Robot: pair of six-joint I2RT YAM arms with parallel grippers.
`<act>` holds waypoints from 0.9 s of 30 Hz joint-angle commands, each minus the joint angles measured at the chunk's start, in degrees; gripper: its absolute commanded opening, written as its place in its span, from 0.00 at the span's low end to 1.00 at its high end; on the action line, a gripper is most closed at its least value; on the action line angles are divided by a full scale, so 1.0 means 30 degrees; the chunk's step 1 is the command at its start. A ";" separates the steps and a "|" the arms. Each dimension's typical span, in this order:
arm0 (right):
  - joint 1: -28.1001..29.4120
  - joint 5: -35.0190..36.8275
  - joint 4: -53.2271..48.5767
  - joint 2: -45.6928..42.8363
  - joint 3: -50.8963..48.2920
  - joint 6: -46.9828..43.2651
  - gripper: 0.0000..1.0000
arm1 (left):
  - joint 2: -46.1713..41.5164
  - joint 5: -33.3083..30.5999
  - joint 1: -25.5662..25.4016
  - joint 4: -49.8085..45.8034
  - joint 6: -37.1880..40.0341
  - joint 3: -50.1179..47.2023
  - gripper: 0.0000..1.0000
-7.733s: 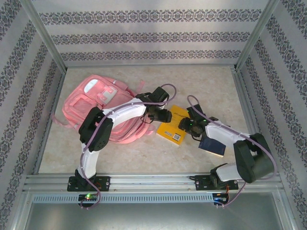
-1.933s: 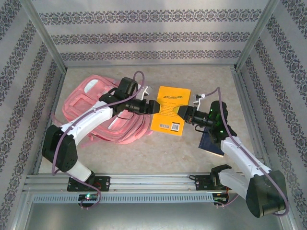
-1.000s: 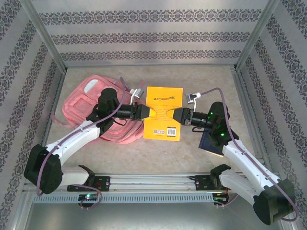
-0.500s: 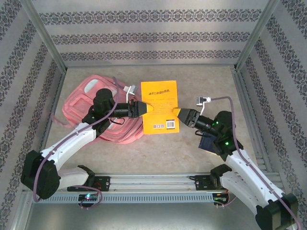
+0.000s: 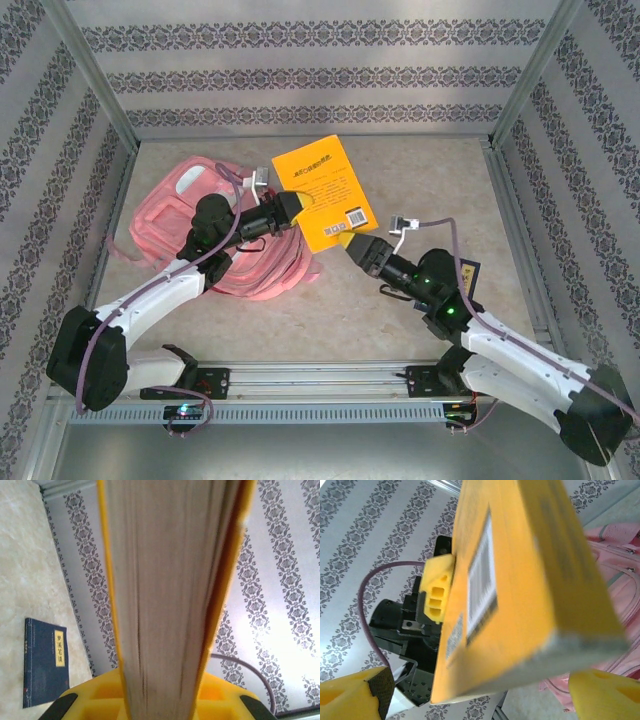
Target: Pack the student bag
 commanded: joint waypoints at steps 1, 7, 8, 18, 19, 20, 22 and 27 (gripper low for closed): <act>0.1137 0.3592 0.2858 0.0684 0.0563 -0.0178 0.82 | -0.0600 -0.1450 -0.0193 0.2832 -0.0090 0.0204 0.00; 0.2154 0.7088 0.4267 0.1516 0.0591 -0.0619 0.69 | -0.0585 -0.2379 -0.0596 0.3145 -0.0096 -0.0534 0.00; 0.2159 0.7231 0.4476 0.1719 0.0661 -0.0588 0.68 | -0.0566 -0.2431 -0.0662 0.3174 -0.0118 -0.0605 0.00; 0.2159 0.7125 0.6155 0.3556 0.1485 -0.0572 0.52 | -0.0430 -0.2795 -0.0956 0.3318 -0.0206 -0.0873 0.00; 0.2160 0.7160 0.6251 0.3671 0.1546 -0.0589 0.49 | -0.0391 -0.2826 -0.0980 0.3332 -0.0177 -0.0890 0.00; 0.2159 0.7207 0.6289 0.3776 0.1627 -0.0564 0.46 | -0.0377 -0.2844 -0.1012 0.3350 -0.0177 -0.0890 0.00; 0.2159 0.7325 0.6337 0.3965 0.1715 -0.0525 0.42 | -0.0361 -0.2907 -0.1040 0.3445 -0.0162 -0.0969 0.00; 0.2115 0.7532 0.6318 0.4181 0.1818 -0.0579 0.40 | -0.0054 -0.2969 -0.1076 0.4225 -0.0545 -0.1251 0.00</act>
